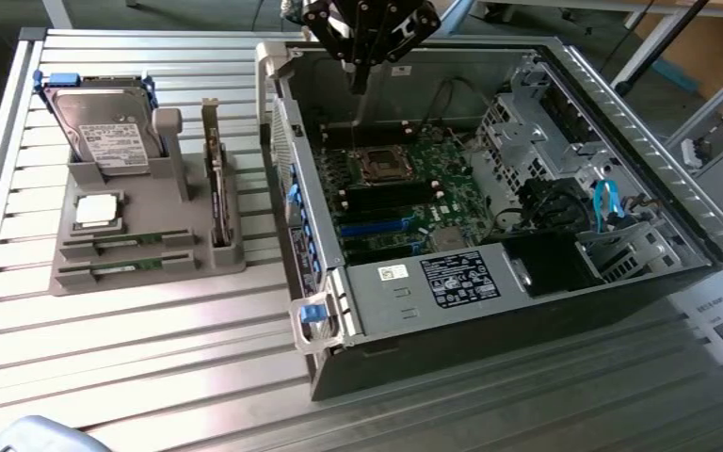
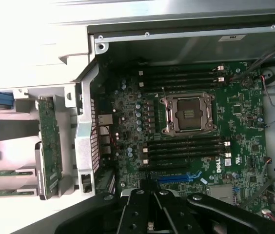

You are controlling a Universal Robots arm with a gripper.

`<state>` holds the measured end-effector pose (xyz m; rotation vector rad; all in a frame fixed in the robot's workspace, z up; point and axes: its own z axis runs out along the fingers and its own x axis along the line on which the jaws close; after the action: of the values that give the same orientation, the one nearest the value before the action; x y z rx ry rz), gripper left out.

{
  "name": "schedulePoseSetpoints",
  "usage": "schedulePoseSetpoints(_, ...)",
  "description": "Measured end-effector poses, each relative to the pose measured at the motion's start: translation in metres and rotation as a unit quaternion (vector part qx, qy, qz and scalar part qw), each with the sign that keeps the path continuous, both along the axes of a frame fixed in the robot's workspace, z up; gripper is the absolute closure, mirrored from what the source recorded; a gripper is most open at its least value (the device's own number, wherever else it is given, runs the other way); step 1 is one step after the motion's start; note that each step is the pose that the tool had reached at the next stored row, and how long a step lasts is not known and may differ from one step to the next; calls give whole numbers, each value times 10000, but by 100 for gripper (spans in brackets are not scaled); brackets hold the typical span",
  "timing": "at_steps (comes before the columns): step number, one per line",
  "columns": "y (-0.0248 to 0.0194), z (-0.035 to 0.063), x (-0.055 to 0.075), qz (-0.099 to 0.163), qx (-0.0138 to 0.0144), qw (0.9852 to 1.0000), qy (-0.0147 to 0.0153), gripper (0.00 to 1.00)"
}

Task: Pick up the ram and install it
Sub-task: 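Reach for the ram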

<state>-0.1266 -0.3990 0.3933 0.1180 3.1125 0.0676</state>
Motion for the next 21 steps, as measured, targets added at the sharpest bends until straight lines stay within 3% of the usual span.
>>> schedulePoseSetpoints(21,0,-1,-298,0,0,10000,0,90)
